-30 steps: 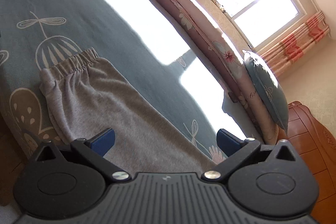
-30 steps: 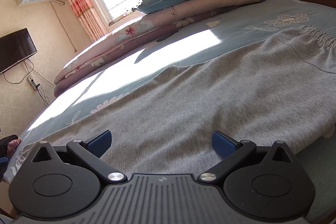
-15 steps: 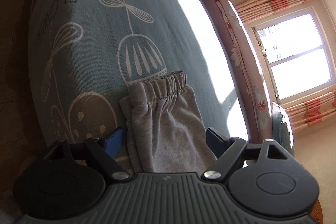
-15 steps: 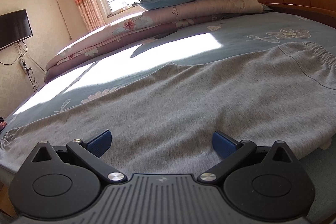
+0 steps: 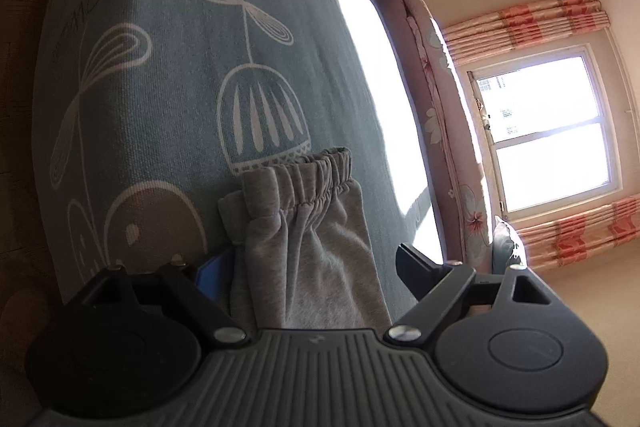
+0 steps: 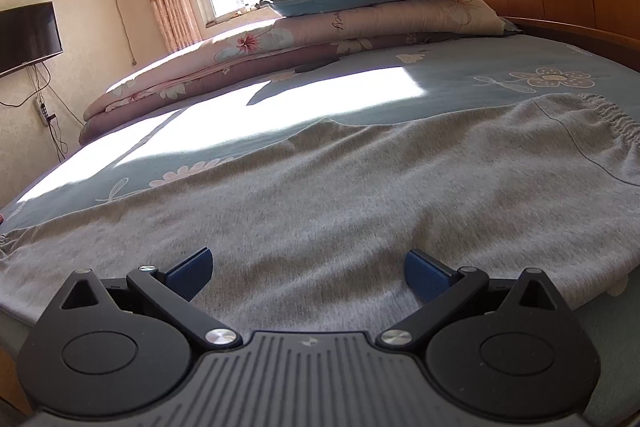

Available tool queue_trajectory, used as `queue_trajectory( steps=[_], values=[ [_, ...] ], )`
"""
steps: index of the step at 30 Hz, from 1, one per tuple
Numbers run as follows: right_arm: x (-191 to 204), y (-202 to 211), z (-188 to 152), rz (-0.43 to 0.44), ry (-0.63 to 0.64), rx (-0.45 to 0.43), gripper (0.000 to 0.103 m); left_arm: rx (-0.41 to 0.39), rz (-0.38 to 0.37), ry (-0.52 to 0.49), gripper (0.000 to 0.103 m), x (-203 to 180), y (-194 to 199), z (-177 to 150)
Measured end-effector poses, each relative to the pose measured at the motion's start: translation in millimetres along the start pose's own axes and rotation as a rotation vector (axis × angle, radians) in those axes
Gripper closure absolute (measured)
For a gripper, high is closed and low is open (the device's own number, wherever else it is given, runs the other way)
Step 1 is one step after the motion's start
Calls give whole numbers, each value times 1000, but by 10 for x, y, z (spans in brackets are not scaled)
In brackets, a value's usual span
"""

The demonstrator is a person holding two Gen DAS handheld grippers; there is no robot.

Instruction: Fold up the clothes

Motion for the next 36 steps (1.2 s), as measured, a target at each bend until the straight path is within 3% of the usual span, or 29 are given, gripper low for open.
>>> queue_trajectory(
  steps=[4, 10, 13, 17, 21, 24, 27, 31, 34, 36],
  values=[
    [47, -15, -19, -22, 40, 1, 0, -11, -34, 15, 16, 40, 46, -21],
    [286, -100, -178, -143, 276, 7, 0, -29, -200, 72, 13, 186, 26, -54],
    [319, -86, -195, -165, 303, 7, 0, -48, -248, 112, 13, 283, 3, -55],
    [341, -7, -152, -148, 294, 18, 0, -28, -247, 138, 15, 356, 0, -2],
    [646, 93, -36, -103, 317, -22, 0, -15, -237, 173, 13, 430, 54, 49],
    [1141, 89, 128, 11, 369, -29, 0, 25, -247, 150, 9, 348, -69, 129],
    [1839, 19, 262, 141, 500, -26, 0, 90, -257, 137, 9, 285, -180, 116],
    [2765, -48, 287, 306, 686, -35, 0, 64, -305, 184, 9, 347, -131, 138],
    [3356, -96, 219, 419, 800, -32, 1, 58, -395, 201, 9, 369, -88, 185],
    [3734, -140, 68, 463, 901, -33, 10, 60, -420, 177, 9, 334, -86, 205]
  ],
)
Point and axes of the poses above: each gripper's, at about its wrist camera, not at the fingertips, and y roughly against the way its jaws point, x to its left, z to its top, the point moved 3 cm from there along -y, roughly the way its jaws point
